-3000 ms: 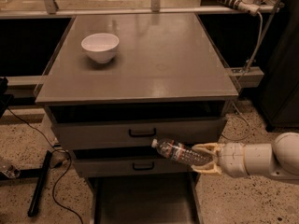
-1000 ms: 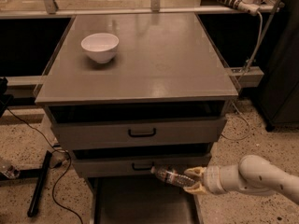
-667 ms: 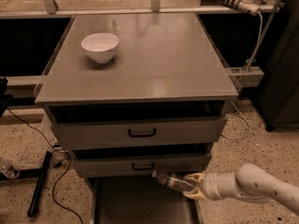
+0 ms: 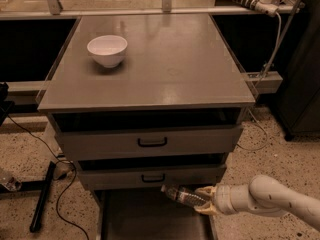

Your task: Place water bottle into bottom drawer

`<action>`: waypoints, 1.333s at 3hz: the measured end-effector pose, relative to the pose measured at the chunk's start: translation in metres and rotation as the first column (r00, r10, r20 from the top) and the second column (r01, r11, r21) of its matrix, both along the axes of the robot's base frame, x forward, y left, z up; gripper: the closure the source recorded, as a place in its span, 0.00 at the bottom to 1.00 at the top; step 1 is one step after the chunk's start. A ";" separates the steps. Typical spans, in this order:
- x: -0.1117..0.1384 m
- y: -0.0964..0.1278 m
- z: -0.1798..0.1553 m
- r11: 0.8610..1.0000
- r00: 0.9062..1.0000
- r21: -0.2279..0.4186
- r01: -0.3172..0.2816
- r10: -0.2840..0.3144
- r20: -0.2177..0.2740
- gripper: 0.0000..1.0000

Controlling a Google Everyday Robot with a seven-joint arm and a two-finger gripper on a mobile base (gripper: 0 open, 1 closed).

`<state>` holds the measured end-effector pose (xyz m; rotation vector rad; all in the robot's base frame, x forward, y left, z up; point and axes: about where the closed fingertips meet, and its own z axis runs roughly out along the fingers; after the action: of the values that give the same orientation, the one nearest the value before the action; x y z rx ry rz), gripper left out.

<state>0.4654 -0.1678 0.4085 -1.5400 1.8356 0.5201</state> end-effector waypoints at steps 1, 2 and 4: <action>-0.003 0.013 -0.037 0.999 0.997 -0.033 -0.006 0.004 -0.073 1.00; -0.002 0.030 -0.078 0.996 0.991 -0.083 -0.016 0.005 -0.136 1.00; -0.002 0.059 -0.146 0.997 0.987 -0.082 0.003 -0.017 -0.159 1.00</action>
Offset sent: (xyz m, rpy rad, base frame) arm 0.0045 0.0497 -0.1245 -0.1551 0.2039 0.0109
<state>0.4637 -0.1092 0.2625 -1.5816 2.0072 0.5849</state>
